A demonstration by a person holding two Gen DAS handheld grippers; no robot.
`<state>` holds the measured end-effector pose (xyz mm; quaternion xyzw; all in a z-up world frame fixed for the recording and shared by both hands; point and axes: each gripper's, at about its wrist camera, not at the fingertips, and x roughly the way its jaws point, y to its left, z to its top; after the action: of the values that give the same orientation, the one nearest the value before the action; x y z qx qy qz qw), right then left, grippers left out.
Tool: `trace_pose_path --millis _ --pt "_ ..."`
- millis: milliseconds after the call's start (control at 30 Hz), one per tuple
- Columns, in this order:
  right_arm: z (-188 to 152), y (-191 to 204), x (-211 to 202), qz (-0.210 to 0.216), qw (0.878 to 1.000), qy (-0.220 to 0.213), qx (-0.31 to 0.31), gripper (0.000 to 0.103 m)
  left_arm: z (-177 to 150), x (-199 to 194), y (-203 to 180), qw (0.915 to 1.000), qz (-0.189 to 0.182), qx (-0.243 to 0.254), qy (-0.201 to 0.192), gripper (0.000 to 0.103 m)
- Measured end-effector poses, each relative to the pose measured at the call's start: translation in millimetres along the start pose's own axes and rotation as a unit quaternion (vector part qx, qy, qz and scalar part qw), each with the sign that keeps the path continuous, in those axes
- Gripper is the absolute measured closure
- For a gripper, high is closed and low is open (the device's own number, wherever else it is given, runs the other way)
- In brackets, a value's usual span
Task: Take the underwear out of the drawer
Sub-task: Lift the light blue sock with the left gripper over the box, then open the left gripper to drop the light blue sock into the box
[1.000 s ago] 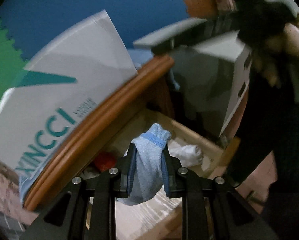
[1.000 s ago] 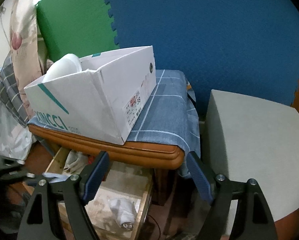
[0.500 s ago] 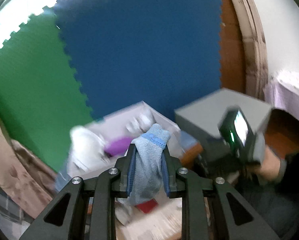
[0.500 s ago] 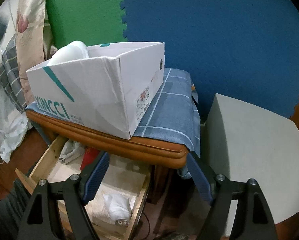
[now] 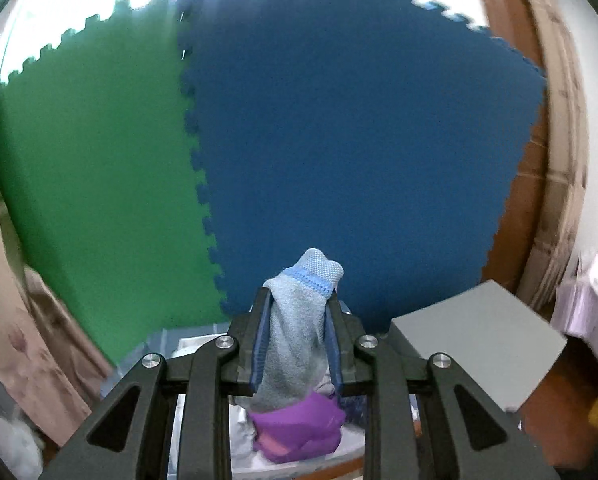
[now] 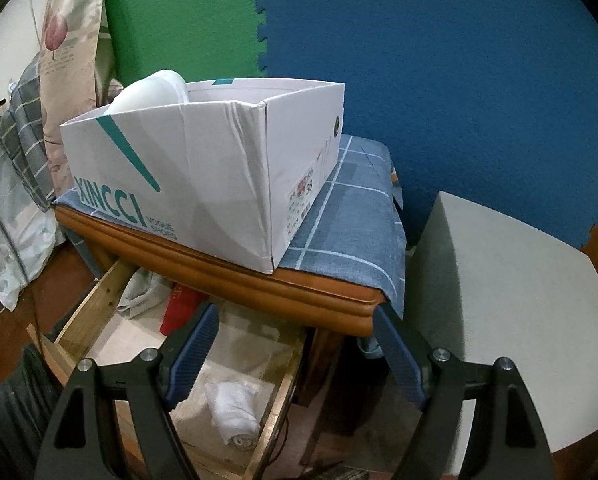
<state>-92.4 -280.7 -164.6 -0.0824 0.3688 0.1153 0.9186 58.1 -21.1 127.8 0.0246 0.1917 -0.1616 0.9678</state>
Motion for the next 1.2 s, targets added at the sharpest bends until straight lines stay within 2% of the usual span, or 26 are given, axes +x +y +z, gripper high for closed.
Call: trace_pose_path --millis 100,233,367,467,867,1200 --pt "0 0 0 0.002 1.000 -0.001 0.002 0.022 4 42 6 0.9989 -0.002 -0.029 0.037 0.081" --pt "0 1 0 0.007 1.000 -0.001 0.000 0.022 -3 93 5 0.9962 0.019 -0.028 0.080 0.081" --pt "0 2 -1 0.011 1.000 -0.002 -0.003 0.022 -22 143 13 0.9895 0.039 -0.040 0.134 0.081" --pt "0 2 -2 0.015 1.000 -0.004 -0.003 0.022 -32 165 17 0.9849 0.053 -0.037 0.161 0.081" --pt "-1 7 0 0.024 1.000 0.001 -0.012 0.022 -68 216 15 0.9642 0.083 0.018 0.251 0.081" --pt "-1 10 3 0.023 0.999 0.007 -0.022 0.022 -89 239 17 0.9521 0.105 0.035 0.285 0.078"
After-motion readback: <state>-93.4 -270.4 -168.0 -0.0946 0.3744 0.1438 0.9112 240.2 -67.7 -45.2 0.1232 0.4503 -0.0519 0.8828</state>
